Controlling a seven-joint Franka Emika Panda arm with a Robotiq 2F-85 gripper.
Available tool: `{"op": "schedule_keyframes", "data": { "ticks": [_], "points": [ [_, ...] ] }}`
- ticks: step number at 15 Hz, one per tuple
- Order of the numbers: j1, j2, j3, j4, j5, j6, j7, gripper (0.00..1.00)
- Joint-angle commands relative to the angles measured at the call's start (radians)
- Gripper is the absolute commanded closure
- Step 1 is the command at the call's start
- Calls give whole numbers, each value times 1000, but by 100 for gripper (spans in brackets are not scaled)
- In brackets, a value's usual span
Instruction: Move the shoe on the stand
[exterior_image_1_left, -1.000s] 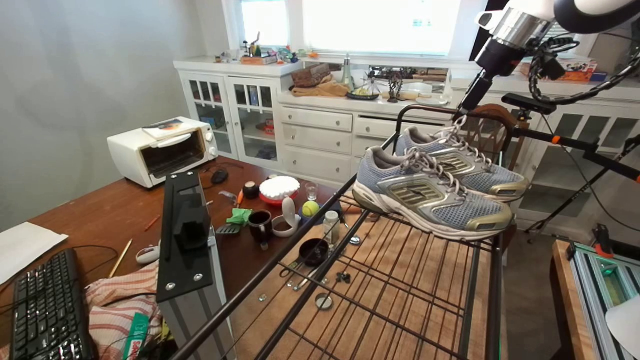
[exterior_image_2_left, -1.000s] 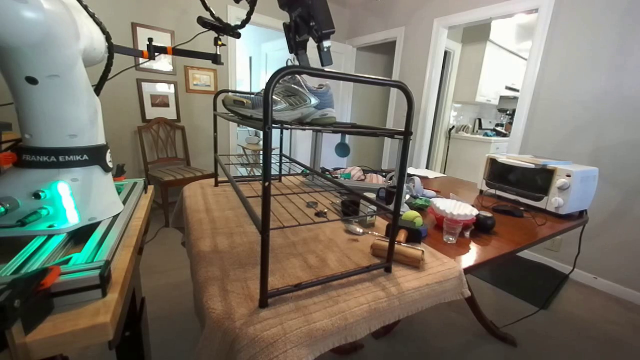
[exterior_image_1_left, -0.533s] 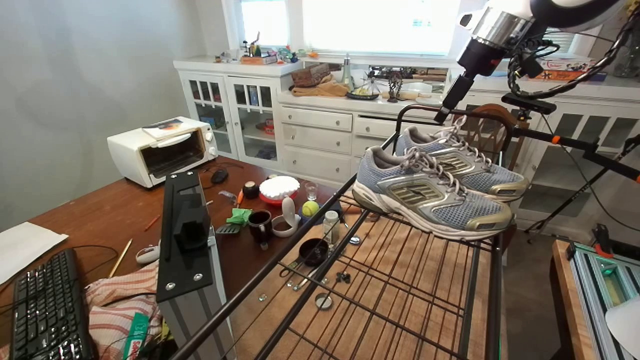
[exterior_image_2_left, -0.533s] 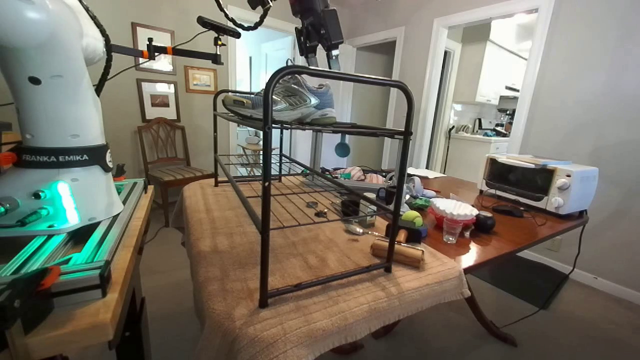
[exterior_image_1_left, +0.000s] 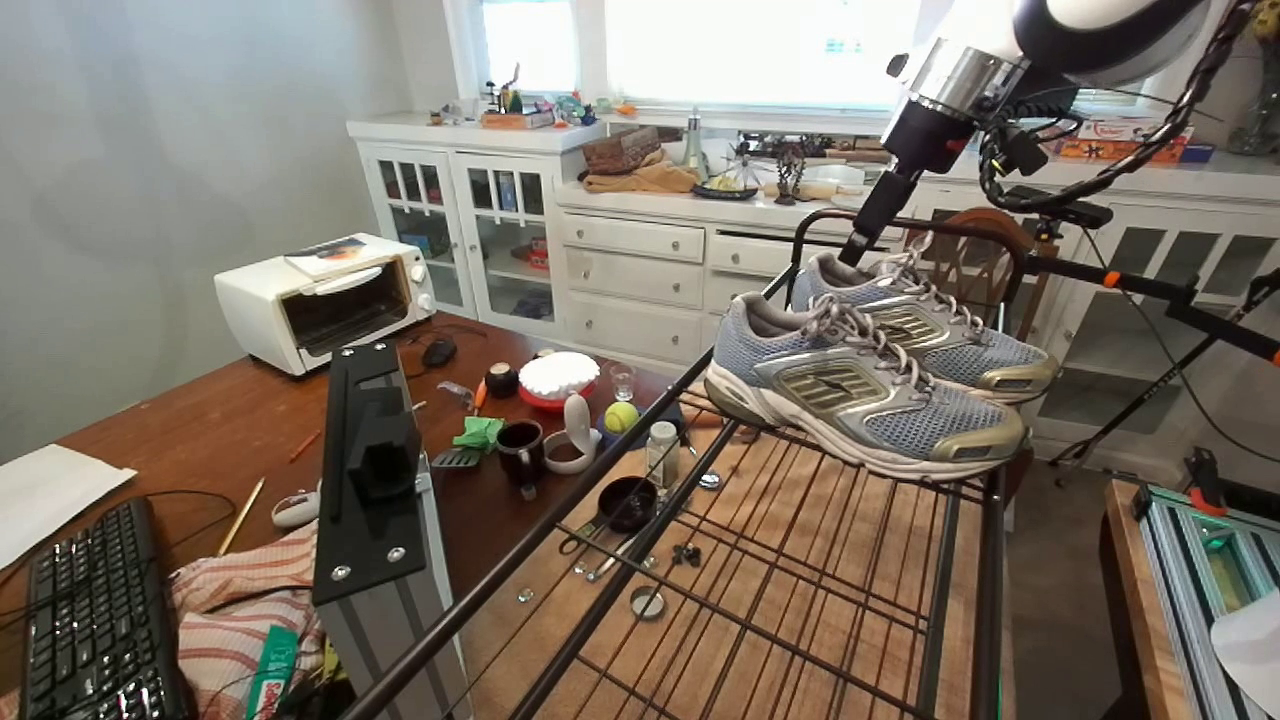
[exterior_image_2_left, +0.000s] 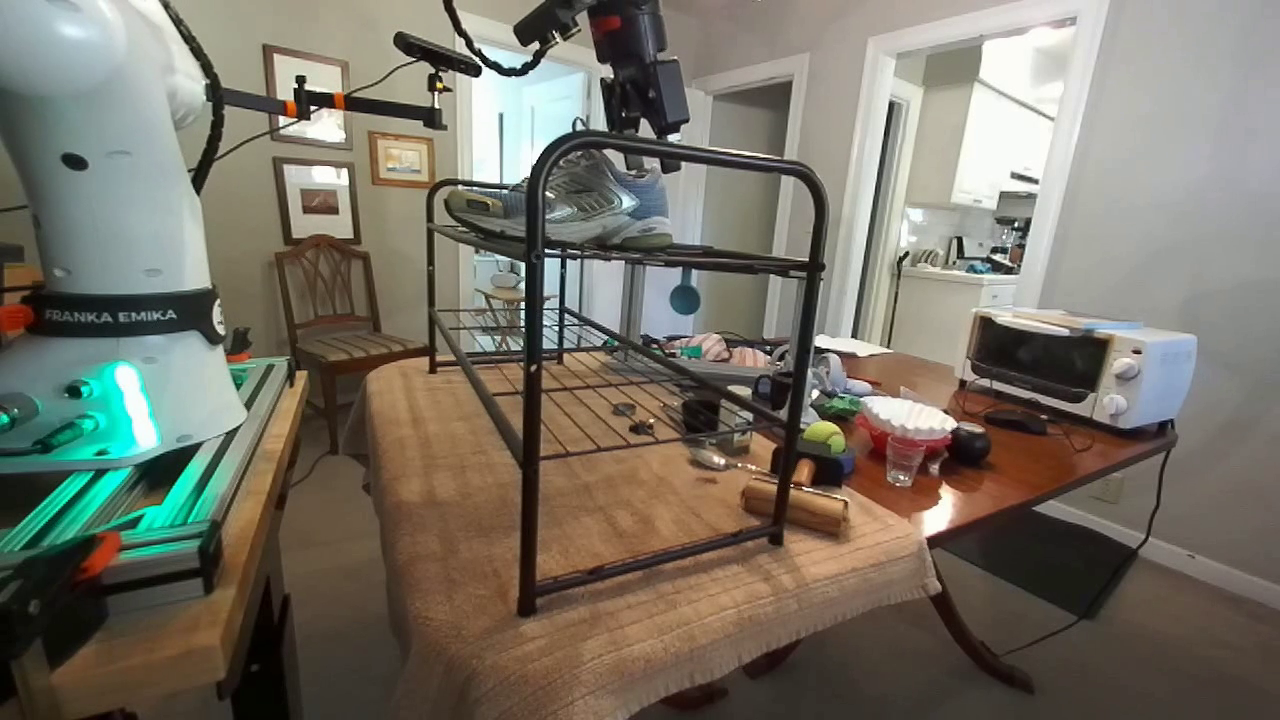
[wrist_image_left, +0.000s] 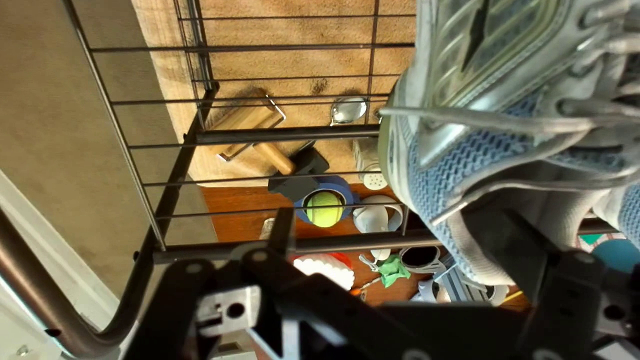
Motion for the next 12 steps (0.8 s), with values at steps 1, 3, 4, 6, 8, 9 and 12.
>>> {"op": "schedule_keyframes", "data": {
  "ticks": [1,3,4,6,8,9,12],
  "points": [
    [-9,6,13,3,6,0,-3,0],
    [-9,16,17,5,6,1,-3,0],
    [-9,18,18,5,6,1,-3,0],
    [-10,20,13,8,11,0,-2,0],
    [-17,25,14,11,13,-1,13,0],
    [-20,26,16,11,12,-1,18,0],
    [-28,28,21,8,5,14,31,13]
  ]
}}
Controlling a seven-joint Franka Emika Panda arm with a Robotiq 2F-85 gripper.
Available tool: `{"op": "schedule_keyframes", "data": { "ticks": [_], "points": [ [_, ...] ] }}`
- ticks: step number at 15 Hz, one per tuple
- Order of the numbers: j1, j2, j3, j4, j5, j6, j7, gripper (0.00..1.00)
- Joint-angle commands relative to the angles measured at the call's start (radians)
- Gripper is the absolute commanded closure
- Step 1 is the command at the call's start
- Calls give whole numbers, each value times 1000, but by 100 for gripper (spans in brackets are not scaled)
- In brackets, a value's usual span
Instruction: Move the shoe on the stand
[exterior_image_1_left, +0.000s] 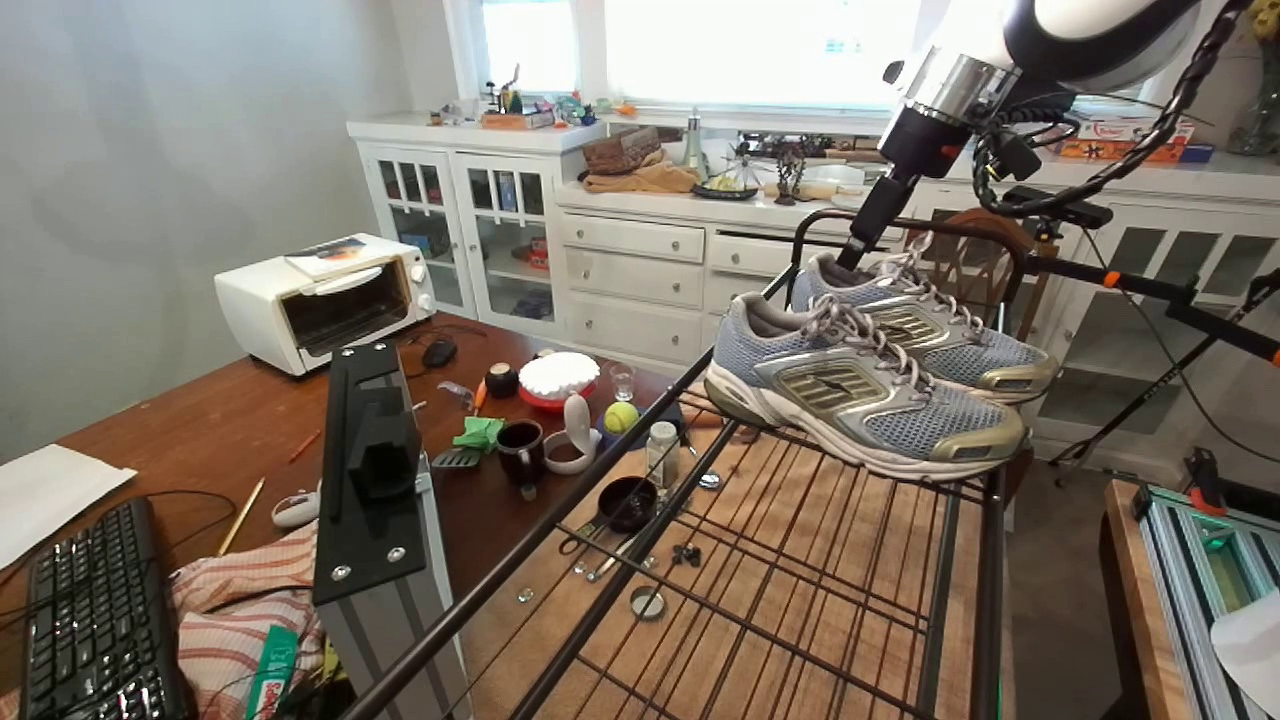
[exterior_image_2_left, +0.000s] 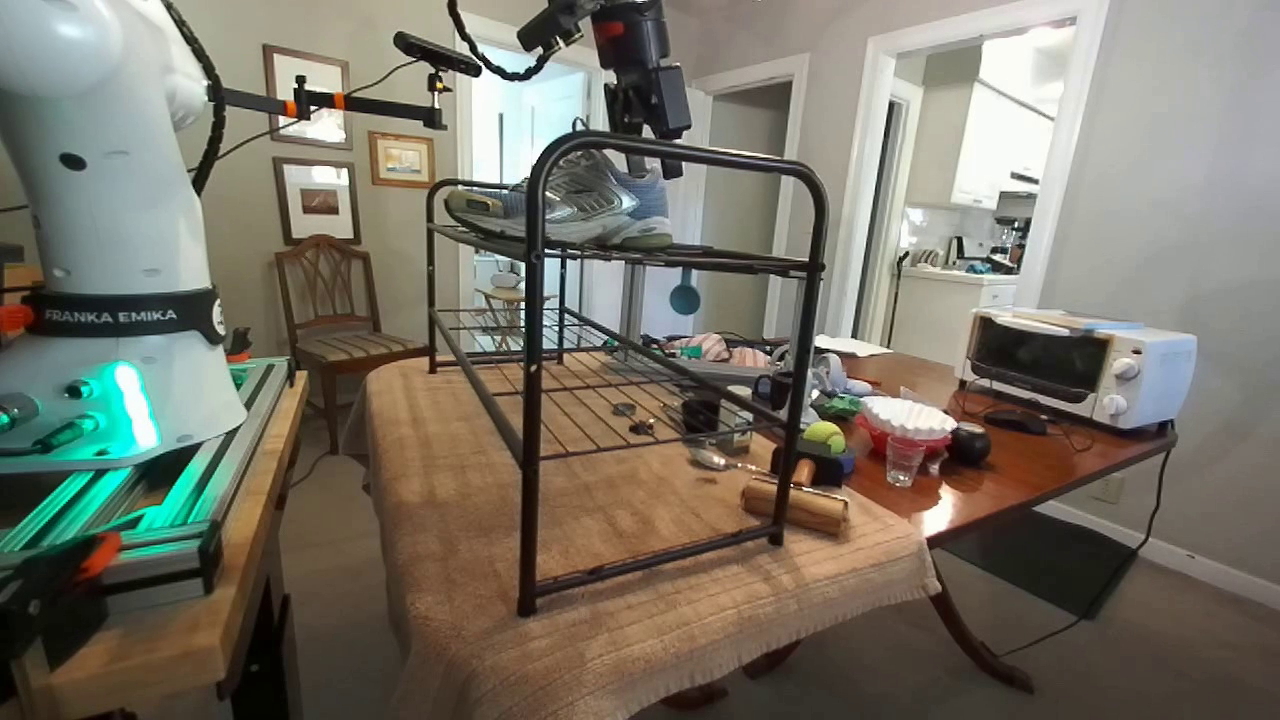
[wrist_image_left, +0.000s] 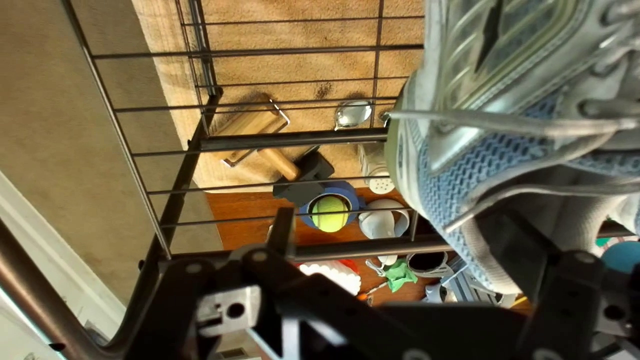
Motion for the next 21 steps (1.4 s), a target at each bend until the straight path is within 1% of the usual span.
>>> {"op": "schedule_keyframes", "data": {
  "ticks": [1,3,4,5,6,8,9,10,11,12,15,17,18,19,20,21],
  "points": [
    [-16,10,14,3,2,14,27,27],
    [-19,11,17,3,0,15,35,42],
    [-19,12,19,3,0,15,40,51],
    [-20,11,21,2,-3,16,43,58],
    [-20,11,23,2,-3,17,47,66],
    [-19,11,29,2,-5,18,57,81],
    [-20,12,34,1,-8,19,61,38],
    [-20,13,38,1,-9,19,67,43],
    [-19,14,40,1,-8,18,74,42],
    [-20,17,44,-1,-7,21,85,37],
    [-20,27,53,-4,-2,24,113,13],
    [-18,33,57,-9,3,25,127,1],
    [-17,38,58,-9,9,24,133,0],
    [-16,44,60,-8,8,18,136,12],
    [-17,46,62,-8,3,19,136,30],
    [-17,46,62,-7,3,14,132,31]
  ]
}}
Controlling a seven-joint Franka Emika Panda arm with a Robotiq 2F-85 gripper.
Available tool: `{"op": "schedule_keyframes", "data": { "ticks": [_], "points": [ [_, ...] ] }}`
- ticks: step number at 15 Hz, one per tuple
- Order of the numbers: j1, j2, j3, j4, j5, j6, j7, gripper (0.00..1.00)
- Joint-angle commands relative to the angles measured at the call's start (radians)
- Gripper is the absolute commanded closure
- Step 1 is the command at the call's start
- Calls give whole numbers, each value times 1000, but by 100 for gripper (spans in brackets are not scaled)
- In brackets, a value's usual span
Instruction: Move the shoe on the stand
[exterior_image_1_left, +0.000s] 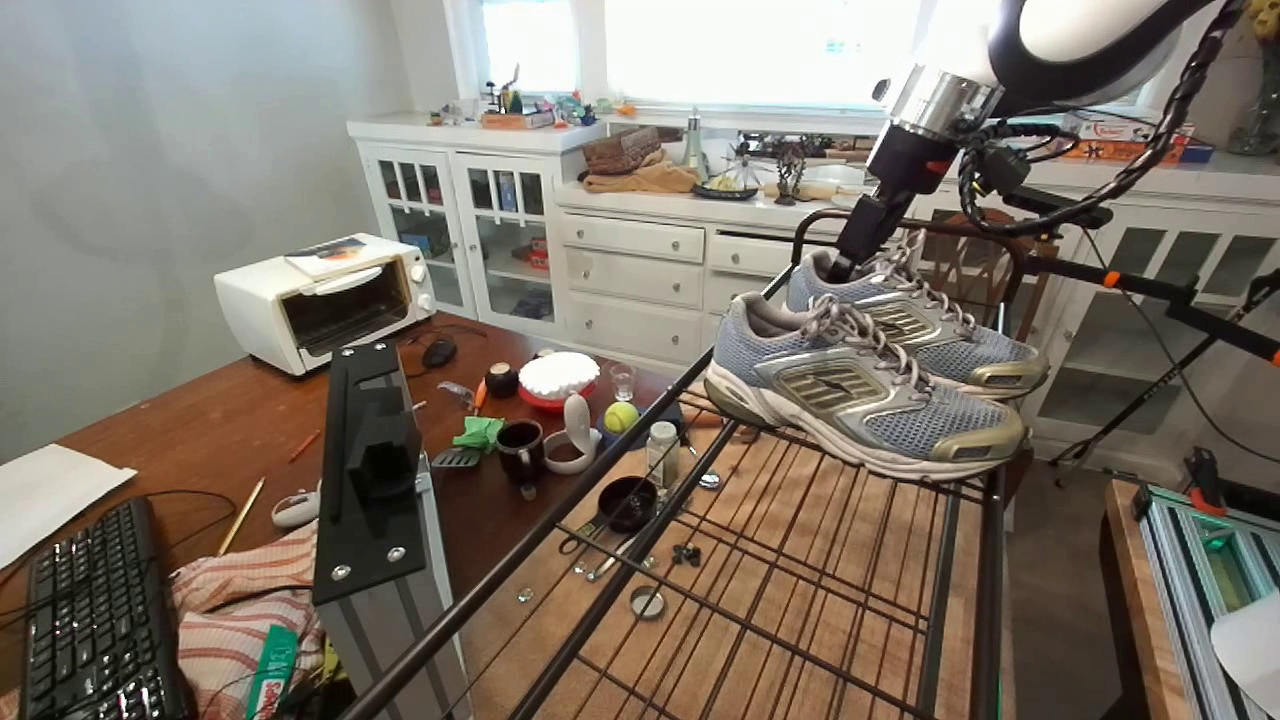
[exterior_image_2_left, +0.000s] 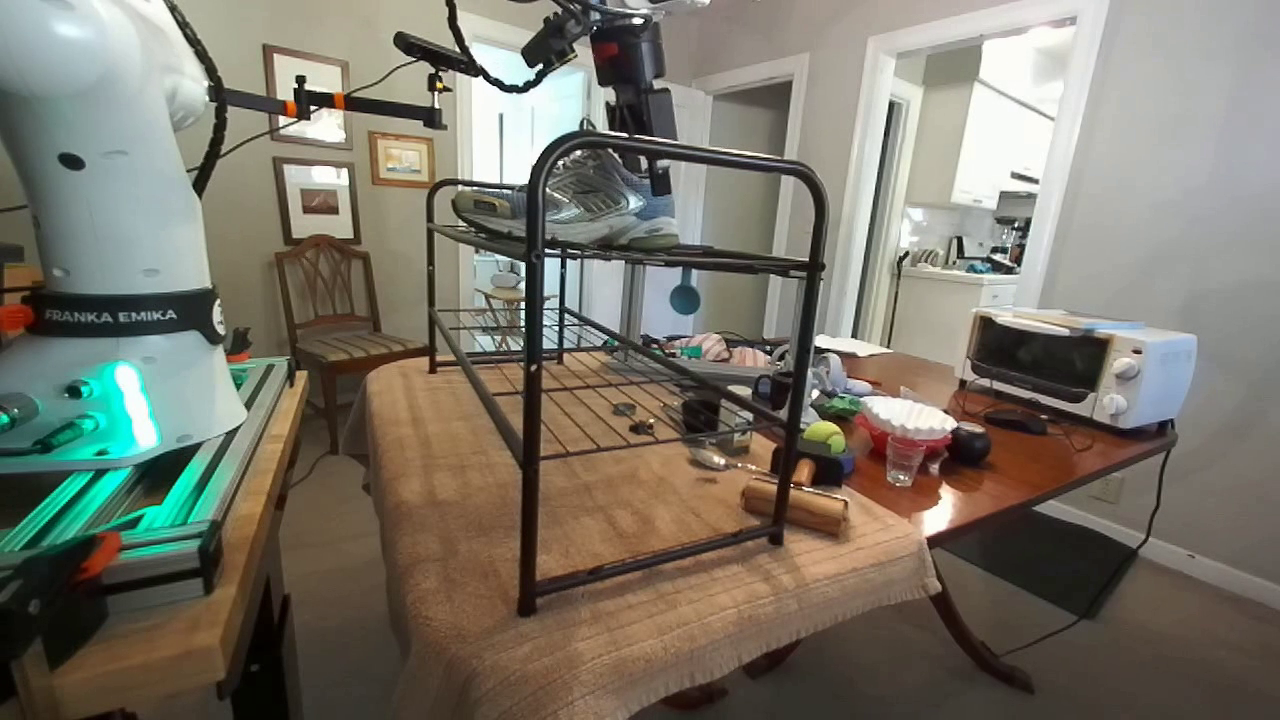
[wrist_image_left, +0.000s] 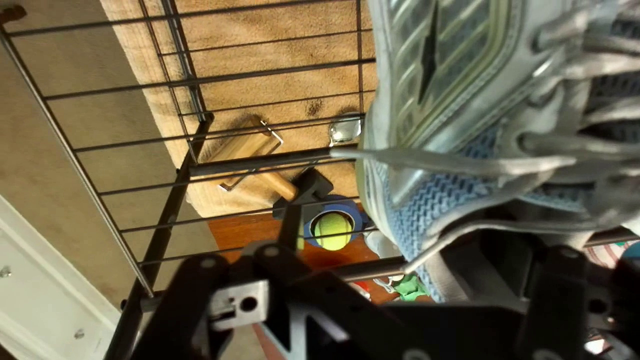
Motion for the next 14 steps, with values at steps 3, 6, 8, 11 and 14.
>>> {"op": "schedule_keyframes", "data": {
  "ticks": [3,6,8,11,14],
  "points": [
    [-9,0,13,0,-13,-2,-6,57],
    [1,-11,1,15,-23,-42,-84,79],
    [14,-21,-11,30,-22,-67,-174,95],
    [43,-24,-39,62,-5,-123,-353,100],
    [55,-6,-44,107,-13,-182,-452,98]
  ]
}}
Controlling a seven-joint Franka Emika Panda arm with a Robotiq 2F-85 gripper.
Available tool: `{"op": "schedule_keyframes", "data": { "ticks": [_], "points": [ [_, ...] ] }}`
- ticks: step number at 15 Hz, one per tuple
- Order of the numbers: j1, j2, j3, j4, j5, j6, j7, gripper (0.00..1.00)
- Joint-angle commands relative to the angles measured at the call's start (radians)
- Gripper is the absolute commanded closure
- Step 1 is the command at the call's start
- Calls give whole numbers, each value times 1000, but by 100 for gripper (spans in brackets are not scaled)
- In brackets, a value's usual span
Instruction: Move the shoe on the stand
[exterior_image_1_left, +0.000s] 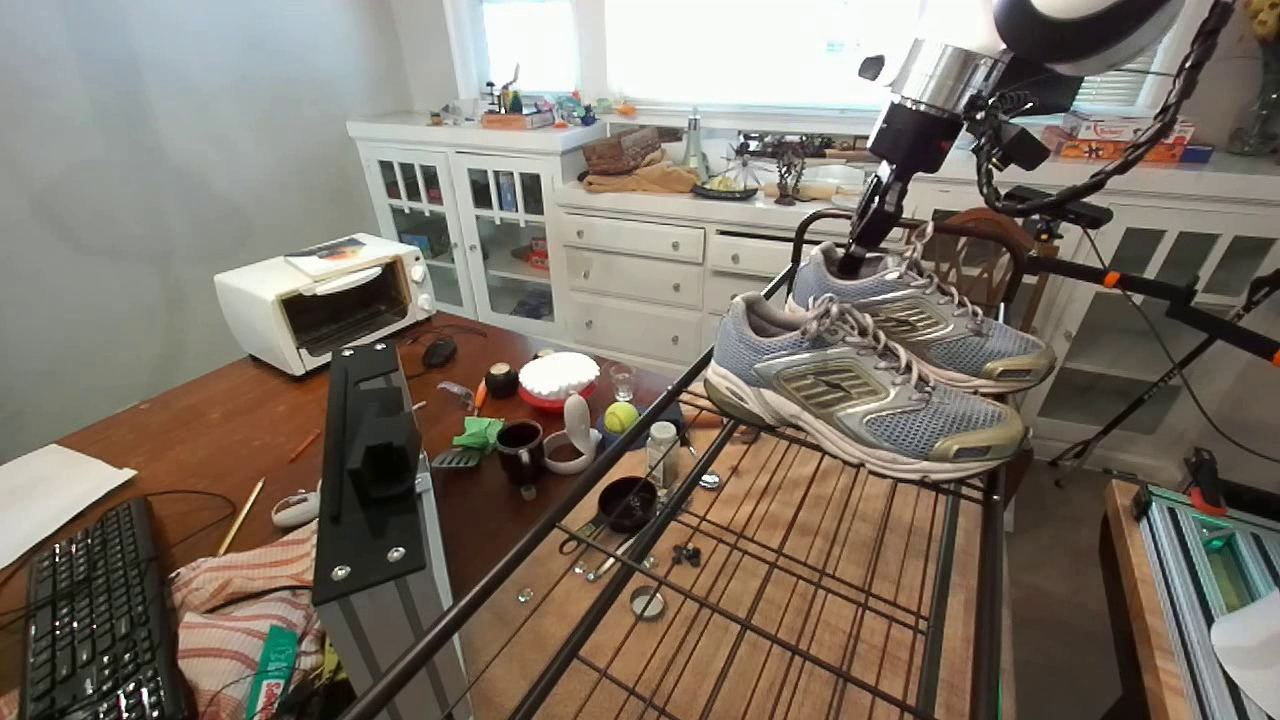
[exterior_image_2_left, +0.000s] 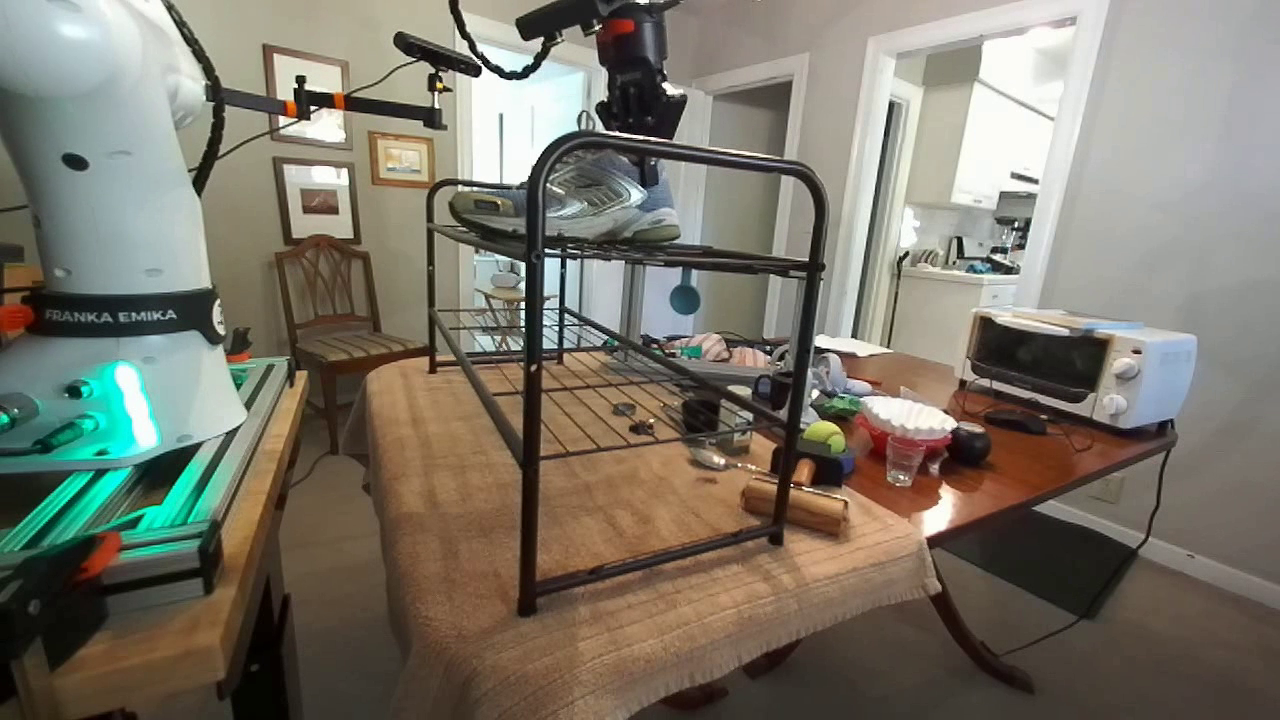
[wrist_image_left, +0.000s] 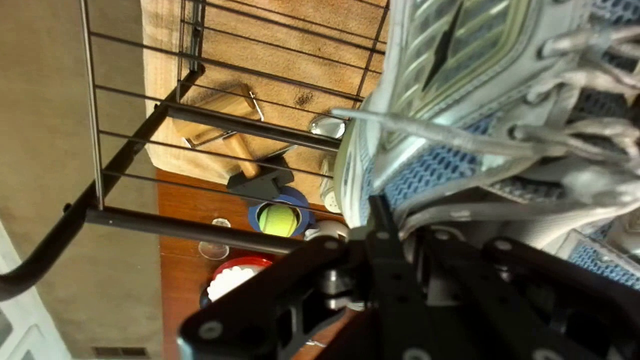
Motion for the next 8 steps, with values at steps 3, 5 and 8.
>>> {"op": "schedule_keyframes", "data": {
  "ticks": [3,5,8],
  "points": [
    [26,28,-11,92,-15,-135,-176,98],
    [34,43,-11,127,-9,-193,-252,98],
    [32,73,-1,170,-28,-263,-346,98]
  ]
}}
